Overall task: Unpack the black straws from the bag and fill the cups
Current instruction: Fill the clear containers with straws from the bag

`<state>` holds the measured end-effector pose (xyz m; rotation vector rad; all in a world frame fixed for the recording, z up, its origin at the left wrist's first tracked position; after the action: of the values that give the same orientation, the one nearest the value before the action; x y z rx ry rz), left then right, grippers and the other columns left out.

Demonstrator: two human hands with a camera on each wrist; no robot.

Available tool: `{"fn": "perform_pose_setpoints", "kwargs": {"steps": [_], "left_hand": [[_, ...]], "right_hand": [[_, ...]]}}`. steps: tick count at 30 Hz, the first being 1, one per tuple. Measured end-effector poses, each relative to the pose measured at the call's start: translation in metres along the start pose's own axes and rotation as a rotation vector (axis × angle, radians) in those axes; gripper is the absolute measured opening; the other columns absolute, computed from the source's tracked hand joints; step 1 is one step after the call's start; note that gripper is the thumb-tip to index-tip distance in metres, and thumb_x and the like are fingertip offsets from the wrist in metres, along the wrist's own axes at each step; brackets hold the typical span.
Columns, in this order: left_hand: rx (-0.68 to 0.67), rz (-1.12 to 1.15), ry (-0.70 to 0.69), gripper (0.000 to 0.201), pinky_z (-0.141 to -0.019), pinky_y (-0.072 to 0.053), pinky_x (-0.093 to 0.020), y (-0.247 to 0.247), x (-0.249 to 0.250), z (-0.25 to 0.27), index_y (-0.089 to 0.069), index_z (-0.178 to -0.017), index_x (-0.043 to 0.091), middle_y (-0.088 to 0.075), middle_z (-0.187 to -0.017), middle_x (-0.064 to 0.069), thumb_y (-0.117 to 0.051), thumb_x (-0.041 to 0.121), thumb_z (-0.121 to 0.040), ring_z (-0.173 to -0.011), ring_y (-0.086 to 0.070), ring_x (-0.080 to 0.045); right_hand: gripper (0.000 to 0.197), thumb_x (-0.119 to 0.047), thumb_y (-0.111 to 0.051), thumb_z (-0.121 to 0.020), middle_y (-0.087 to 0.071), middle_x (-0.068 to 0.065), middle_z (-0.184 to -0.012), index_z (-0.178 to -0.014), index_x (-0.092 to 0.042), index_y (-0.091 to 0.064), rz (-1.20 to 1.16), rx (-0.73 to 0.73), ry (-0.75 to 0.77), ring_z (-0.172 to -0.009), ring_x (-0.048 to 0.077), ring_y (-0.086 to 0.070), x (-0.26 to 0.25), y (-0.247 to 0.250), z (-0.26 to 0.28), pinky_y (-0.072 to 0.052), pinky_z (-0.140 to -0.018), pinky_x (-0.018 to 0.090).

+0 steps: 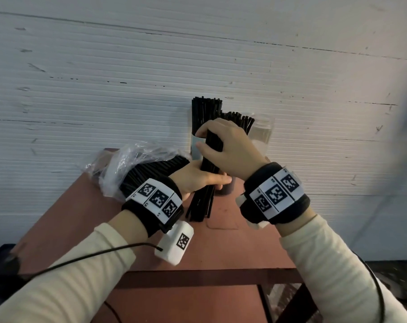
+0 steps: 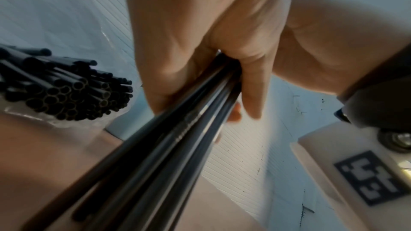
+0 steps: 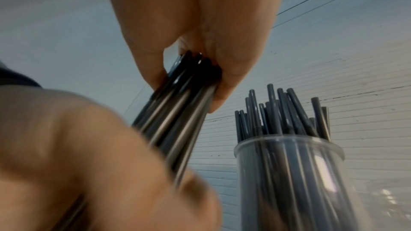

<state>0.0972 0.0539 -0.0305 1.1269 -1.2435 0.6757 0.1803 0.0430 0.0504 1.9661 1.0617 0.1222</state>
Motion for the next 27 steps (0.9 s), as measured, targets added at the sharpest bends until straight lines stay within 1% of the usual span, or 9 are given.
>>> {"fn": "perform_pose_setpoints", "kwargs": {"steps": [3, 6, 10, 14, 17, 19, 21, 24, 27], "left_hand": [[-0.165, -0.162, 0.204, 0.02, -0.107, -0.042, -0.041, -0.005, -0.022, 0.001, -0.071, -0.082, 0.016, -0.07, -0.09, 0.002, -0.075, 0.036, -0.08, -0.096, -0.063, -0.011], [-0.175, -0.249, 0.241, 0.04, -0.11, -0.037, -0.04, -0.002, -0.027, 0.0, -0.07, -0.068, 0.021, -0.072, -0.089, 0.006, -0.067, 0.061, -0.072, -0.104, -0.062, -0.012], [-0.117, -0.159, 0.091, 0.038, -0.104, -0.044, -0.045, 0.004, -0.003, 0.006, -0.06, -0.064, 0.017, -0.065, -0.07, 0.001, -0.064, 0.046, -0.087, -0.088, -0.065, -0.021], [-0.184, -0.17, -0.06, 0.036, -0.096, -0.049, -0.037, 0.003, 0.03, 0.019, -0.055, -0.064, 0.019, -0.06, -0.069, 0.003, -0.056, 0.033, -0.097, -0.096, -0.065, -0.031], [-0.292, -0.229, -0.094, 0.037, -0.089, -0.053, -0.035, -0.004, 0.04, 0.022, -0.059, -0.058, 0.03, -0.061, -0.067, 0.005, -0.059, 0.03, -0.095, -0.093, -0.067, -0.031], [-0.36, -0.29, -0.085, 0.031, -0.085, -0.056, -0.031, -0.009, 0.038, 0.022, -0.062, -0.062, 0.03, -0.065, -0.07, 0.005, -0.061, 0.032, -0.094, -0.087, -0.069, -0.021], [-0.371, -0.356, -0.13, 0.027, -0.088, -0.055, -0.038, -0.012, 0.038, 0.02, -0.067, -0.071, 0.019, -0.069, -0.076, 0.0, -0.064, 0.038, -0.091, -0.086, -0.07, -0.018], [-0.304, -0.296, -0.185, 0.04, -0.089, -0.054, -0.05, -0.014, 0.038, 0.013, -0.068, -0.09, 0.002, -0.069, -0.089, -0.018, -0.069, 0.041, -0.085, -0.089, -0.067, -0.031], [-0.021, -0.078, -0.189, 0.07, -0.088, -0.056, -0.043, -0.003, 0.038, 0.0, -0.058, -0.119, 0.023, -0.069, -0.109, -0.005, -0.082, 0.054, -0.062, -0.1, -0.068, -0.017]], "right_hand": [[0.018, -0.02, -0.064, -0.087, -0.064, -0.001, -0.101, -0.103, -0.012, -0.066, -0.032, 0.041, 0.001, -0.098, 0.017, -0.057, -0.002, 0.004, 0.004, -0.037, -0.088, 0.017], [0.036, -0.021, -0.068, -0.086, -0.059, 0.001, -0.115, -0.119, -0.012, -0.06, -0.086, 0.077, 0.024, -0.107, 0.009, -0.054, -0.009, 0.011, 0.007, -0.035, -0.093, 0.006], [0.07, -0.038, -0.077, -0.078, -0.046, -0.003, -0.131, -0.135, -0.018, -0.042, -0.304, 0.216, -0.099, -0.112, 0.006, -0.053, -0.004, 0.038, 0.013, -0.045, -0.095, 0.015], [0.082, -0.048, -0.079, -0.07, -0.051, -0.01, -0.118, -0.137, -0.024, -0.039, -0.438, 0.147, -0.202, -0.105, 0.004, -0.055, 0.009, 0.05, 0.017, -0.049, -0.092, 0.022], [0.068, -0.057, -0.074, -0.066, -0.056, -0.009, -0.1, -0.123, -0.026, -0.053, -0.395, -0.011, -0.157, -0.089, 0.007, -0.055, 0.008, 0.047, 0.018, -0.048, -0.079, 0.026], [0.052, -0.046, -0.079, -0.071, -0.063, -0.006, -0.092, -0.112, -0.019, -0.062, -0.45, -0.204, -0.122, -0.087, 0.007, -0.061, 0.001, 0.035, 0.02, -0.049, -0.076, 0.021], [0.029, -0.029, -0.079, -0.078, -0.069, -0.003, -0.087, -0.1, -0.013, -0.07, -0.426, -0.324, -0.108, -0.081, 0.003, -0.064, -0.006, 0.026, 0.023, -0.048, -0.072, 0.013], [0.013, -0.013, -0.072, -0.084, -0.068, 0.009, -0.076, -0.082, -0.001, -0.069, -0.382, -0.262, -0.075, -0.07, 0.011, -0.064, -0.007, 0.03, 0.015, -0.049, -0.065, 0.017], [0.014, -0.009, -0.07, -0.085, -0.062, -0.005, -0.064, -0.073, -0.006, -0.063, -0.405, -0.085, -0.097, -0.061, 0.008, -0.06, 0.009, 0.055, -0.003, -0.046, -0.058, 0.017]]}}
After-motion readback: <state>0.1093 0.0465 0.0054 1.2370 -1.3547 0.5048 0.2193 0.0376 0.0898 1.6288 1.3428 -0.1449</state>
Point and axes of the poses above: each hand's wrist, its own z-axis away from the middle knuckle, its own y-axis out of the back of the hand, x = y × z, the point moved 5 cm from there along -z, towards the middle knuckle
